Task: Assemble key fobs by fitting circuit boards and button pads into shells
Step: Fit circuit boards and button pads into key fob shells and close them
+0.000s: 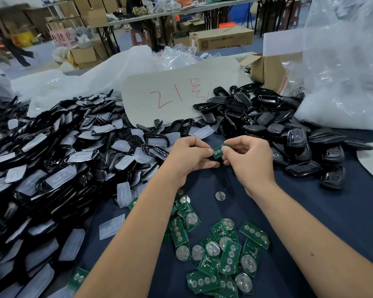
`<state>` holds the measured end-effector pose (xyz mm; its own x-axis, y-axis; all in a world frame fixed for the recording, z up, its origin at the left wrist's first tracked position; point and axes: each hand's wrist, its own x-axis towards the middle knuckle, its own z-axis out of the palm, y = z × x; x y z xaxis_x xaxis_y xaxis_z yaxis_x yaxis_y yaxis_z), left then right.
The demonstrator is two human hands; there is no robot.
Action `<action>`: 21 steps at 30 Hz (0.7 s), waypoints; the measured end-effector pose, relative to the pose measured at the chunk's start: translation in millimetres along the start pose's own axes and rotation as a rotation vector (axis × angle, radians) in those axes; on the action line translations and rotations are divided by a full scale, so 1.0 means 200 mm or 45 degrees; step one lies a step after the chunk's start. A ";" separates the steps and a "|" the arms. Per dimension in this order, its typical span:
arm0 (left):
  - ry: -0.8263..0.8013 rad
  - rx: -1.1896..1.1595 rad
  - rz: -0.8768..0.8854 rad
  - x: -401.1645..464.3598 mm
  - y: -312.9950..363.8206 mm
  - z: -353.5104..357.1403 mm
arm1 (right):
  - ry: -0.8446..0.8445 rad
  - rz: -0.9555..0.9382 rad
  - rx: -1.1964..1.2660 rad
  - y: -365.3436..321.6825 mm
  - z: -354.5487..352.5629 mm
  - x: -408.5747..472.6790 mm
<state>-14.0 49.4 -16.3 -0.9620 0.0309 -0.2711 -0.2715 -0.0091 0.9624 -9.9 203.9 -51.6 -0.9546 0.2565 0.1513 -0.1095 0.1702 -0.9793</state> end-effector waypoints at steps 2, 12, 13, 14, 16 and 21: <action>0.020 0.027 0.041 0.00 -0.01 0.01 | 0.010 -0.021 -0.057 0.00 0.00 0.00; 0.078 0.012 0.064 -0.01 -0.01 0.03 | 0.079 0.101 0.044 -0.01 0.00 0.00; 0.076 0.019 0.065 -0.01 -0.01 0.03 | 0.081 0.101 0.002 -0.01 -0.01 0.00; 0.073 0.027 0.066 -0.01 -0.01 0.03 | 0.082 0.085 -0.056 -0.01 -0.01 0.00; 0.068 0.033 0.067 -0.01 -0.01 0.02 | 0.082 0.029 -0.156 -0.01 0.00 -0.01; 0.075 -0.021 0.093 -0.01 -0.01 0.01 | 0.059 0.011 -0.176 -0.02 0.00 -0.01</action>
<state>-11.9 52.3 -17.4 -0.9791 -0.0291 -0.2012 -0.2005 -0.0254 0.9794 -6.9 203.2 -48.4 -0.9414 0.3013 0.1518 -0.0587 0.2967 -0.9532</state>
